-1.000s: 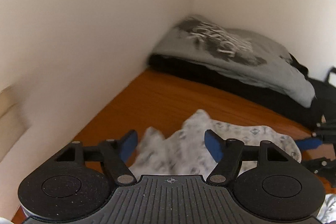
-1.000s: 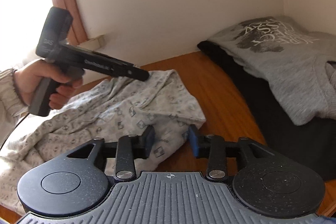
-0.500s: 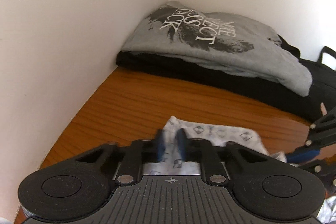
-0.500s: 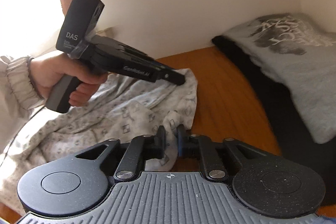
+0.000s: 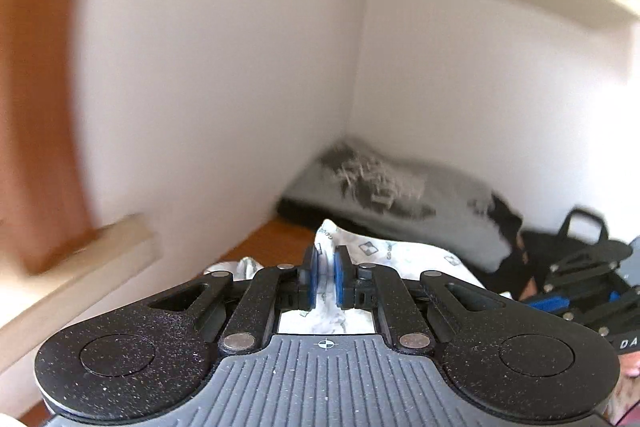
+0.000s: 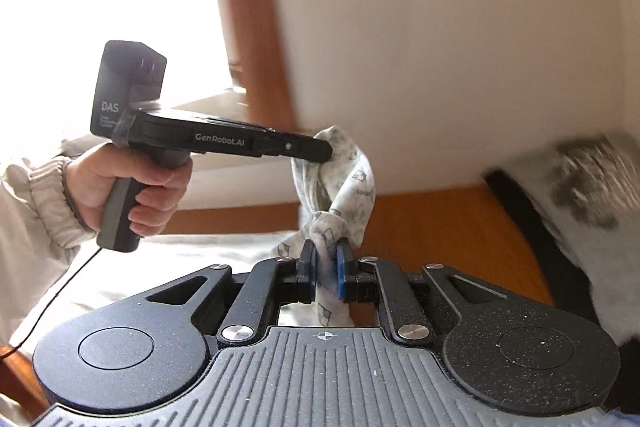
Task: Fold clothes
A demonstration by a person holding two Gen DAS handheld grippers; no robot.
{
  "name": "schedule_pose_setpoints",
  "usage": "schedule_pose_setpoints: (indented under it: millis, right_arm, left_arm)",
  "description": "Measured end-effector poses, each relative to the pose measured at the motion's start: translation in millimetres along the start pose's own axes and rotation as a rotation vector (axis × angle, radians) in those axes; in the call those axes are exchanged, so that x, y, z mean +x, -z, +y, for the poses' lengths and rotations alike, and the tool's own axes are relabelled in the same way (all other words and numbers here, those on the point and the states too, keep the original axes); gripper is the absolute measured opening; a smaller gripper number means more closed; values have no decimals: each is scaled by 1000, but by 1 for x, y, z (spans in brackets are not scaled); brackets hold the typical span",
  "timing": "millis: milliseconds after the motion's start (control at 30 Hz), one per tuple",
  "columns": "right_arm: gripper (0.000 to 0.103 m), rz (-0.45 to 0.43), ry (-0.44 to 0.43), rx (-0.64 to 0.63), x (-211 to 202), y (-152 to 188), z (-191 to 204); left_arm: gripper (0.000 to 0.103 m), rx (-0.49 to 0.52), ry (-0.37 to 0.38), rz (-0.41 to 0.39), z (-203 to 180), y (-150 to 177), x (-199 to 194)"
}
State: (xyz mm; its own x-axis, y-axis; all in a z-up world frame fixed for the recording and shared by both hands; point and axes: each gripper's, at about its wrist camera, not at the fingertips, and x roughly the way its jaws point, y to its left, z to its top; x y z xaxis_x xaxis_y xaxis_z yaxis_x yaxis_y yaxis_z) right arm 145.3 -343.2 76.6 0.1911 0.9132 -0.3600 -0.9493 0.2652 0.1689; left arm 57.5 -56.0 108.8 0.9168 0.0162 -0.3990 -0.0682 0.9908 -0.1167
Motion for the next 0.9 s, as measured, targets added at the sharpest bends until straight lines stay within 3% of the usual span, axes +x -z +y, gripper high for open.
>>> schedule_pose_setpoints:
  millis: [200, 433, 667, 900]
  right_arm:
    - [10, -21, -80, -106, -10, -6, 69]
    - [10, -7, -164, -176, -7, -1, 133]
    - [10, 45, -258, -208, 22, 21, 190]
    - [10, 126, -286, -212, 75, 46, 224]
  left_arm:
    - [9, -118, -58, -104, 5, 23, -81]
    - [9, -161, -143, -171, 5, 52, -158]
    - [9, -245, -204, -175, 31, 103, -205]
    - [10, -380, -252, -137, 76, 152, -217]
